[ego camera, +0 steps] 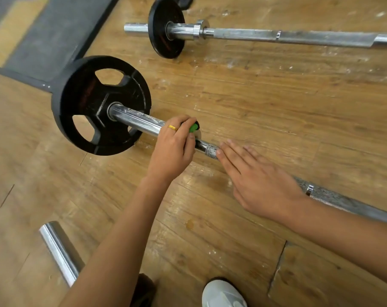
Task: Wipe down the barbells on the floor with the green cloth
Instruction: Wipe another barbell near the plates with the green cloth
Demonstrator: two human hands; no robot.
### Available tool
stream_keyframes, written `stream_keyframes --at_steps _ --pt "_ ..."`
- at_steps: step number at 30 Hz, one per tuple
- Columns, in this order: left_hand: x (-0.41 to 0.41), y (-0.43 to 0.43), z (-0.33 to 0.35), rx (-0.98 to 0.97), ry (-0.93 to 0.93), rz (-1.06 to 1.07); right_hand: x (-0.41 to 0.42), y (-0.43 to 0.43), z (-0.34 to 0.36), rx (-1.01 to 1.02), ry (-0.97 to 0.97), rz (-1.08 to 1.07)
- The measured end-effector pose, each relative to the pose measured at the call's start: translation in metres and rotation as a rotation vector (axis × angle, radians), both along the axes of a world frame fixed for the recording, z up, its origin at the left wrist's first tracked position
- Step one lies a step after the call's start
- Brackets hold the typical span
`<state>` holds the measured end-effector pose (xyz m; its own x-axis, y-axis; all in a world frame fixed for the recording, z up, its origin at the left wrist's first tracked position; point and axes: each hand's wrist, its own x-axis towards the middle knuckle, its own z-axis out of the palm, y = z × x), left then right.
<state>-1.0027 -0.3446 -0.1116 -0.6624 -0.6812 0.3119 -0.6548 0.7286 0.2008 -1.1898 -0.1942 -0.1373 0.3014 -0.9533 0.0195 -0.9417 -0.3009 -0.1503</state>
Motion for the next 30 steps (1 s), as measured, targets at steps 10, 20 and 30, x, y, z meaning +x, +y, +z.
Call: stream_keyframes --at_steps 10,20,30 --pt "0.020 0.019 0.008 0.105 -0.043 -0.033 0.026 0.024 0.006 -0.022 0.007 0.022" --pt "0.044 0.047 0.007 0.117 0.019 0.012 0.048 0.042 0.006 -0.023 0.003 0.036" --pt "0.070 0.046 0.006 0.151 0.049 0.171 0.062 0.055 0.005 -0.051 -0.001 0.046"
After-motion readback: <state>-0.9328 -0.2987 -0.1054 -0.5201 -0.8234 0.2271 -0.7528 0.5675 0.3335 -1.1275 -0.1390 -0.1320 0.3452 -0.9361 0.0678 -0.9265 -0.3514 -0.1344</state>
